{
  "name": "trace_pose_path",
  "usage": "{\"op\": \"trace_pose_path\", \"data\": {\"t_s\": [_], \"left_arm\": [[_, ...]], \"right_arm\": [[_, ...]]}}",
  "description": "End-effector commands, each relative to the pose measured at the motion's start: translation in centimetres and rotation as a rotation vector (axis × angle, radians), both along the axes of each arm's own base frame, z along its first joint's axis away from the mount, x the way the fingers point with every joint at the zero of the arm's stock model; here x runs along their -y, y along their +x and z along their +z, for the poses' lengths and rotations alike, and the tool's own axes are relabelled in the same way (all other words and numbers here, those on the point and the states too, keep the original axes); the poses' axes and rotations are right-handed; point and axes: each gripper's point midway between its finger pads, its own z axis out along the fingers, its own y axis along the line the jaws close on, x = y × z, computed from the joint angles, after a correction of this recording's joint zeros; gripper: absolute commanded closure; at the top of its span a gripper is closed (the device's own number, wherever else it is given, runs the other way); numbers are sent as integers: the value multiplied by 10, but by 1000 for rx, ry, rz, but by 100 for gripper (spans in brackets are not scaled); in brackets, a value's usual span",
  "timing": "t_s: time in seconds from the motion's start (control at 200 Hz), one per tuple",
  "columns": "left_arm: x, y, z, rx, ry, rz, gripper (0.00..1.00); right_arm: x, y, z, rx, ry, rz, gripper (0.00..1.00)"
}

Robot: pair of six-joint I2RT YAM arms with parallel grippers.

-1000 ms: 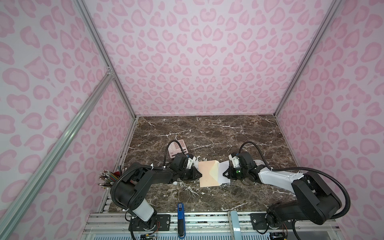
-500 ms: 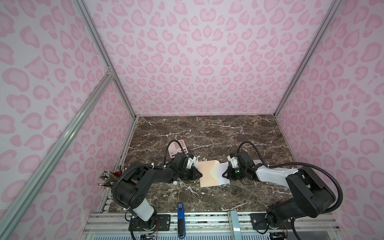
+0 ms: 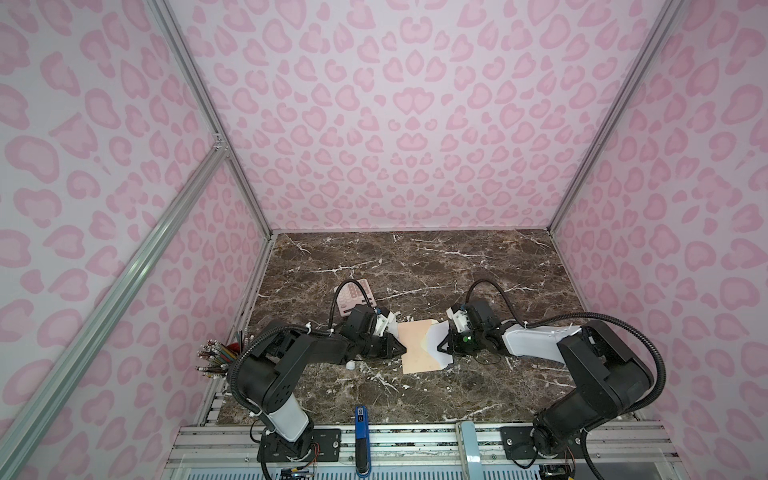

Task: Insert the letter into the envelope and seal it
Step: 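Lower the letter into the envelope with the right gripper while the left holds it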

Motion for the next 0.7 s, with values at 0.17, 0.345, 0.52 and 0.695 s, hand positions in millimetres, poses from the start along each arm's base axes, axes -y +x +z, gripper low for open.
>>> {"op": "trace_pose_path", "data": {"t_s": [0.17,0.345,0.52,0.695], "left_arm": [[-6,-1,-8,-15,48,4,79],[-6,0,-6,-12,48,4,79],[-7,2,-3,-5,49,3,79],[-6,2,-2,-4,48,4,80]], "right_arm": [[-10,2,0,-3,11,25,92],[-5,0,-2,-9,-26,34,73],[5,0,3,6,-68,33,60],[14,-2,4,0,-103,27,57]]}}
